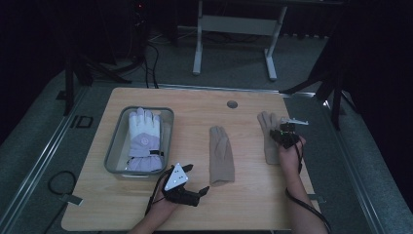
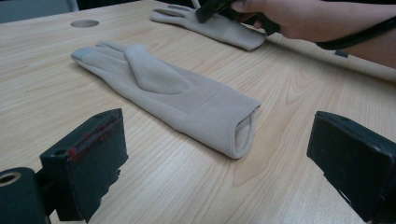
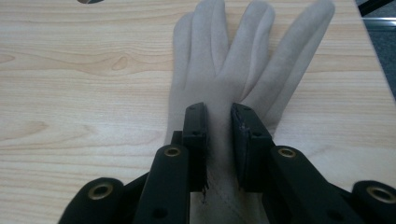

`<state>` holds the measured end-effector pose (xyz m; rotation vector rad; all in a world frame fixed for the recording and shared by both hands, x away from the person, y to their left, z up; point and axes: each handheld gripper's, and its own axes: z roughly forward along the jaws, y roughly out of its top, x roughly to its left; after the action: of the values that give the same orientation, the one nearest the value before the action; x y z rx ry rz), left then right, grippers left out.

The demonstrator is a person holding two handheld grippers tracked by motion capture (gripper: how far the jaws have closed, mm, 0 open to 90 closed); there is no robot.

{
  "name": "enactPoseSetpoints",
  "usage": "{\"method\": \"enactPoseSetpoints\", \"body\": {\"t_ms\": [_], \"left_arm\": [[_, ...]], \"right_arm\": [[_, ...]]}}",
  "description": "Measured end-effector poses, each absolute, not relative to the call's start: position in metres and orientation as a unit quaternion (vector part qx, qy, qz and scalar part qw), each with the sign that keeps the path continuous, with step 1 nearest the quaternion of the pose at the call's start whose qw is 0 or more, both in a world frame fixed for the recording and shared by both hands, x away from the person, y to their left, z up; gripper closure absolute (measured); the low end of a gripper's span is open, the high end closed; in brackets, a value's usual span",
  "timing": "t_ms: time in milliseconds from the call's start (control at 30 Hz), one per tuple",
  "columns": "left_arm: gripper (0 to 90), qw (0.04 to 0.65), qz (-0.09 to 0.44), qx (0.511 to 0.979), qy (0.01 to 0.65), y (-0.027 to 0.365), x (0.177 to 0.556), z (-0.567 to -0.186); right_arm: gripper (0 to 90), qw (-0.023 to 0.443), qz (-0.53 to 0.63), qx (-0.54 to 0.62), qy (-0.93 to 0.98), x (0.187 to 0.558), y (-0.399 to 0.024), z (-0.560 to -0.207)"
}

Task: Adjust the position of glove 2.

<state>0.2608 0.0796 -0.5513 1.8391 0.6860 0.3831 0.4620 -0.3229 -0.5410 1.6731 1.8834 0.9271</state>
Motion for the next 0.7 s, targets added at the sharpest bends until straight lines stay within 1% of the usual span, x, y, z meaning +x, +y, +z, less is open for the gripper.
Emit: {"method": "enactPoseSetpoints", "body": {"t_ms": [67,300,433,533,700], "left_arm": [[4.9,0.540,0.161,0.774,0.289,0.080,0.261,-0.551],[4.9,0.540,0.164,0.773,0.290,0.080,0.261,-0.551],[4.9,0.540,0.165,0.773,0.289,0.080,0.262,-0.552],[4.9,0.541,0.165,0.772,0.289,0.079,0.262,-0.552],[4.9,0.539,0.170,0.773,0.287,0.079,0.261,-0.551]], "right_arm": [[76.5,0.221,0.338,0.616,0.677,0.458,-0.325,-0.536],[76.7,0.227,0.354,0.618,0.664,0.437,-0.326,-0.509],[76.6,0.237,0.367,0.616,0.655,0.419,-0.324,-0.489],[76.6,0.254,0.369,0.607,0.656,0.407,-0.320,-0.476],[76.6,0.259,0.372,0.604,0.656,0.387,-0.314,-0.466]]}}
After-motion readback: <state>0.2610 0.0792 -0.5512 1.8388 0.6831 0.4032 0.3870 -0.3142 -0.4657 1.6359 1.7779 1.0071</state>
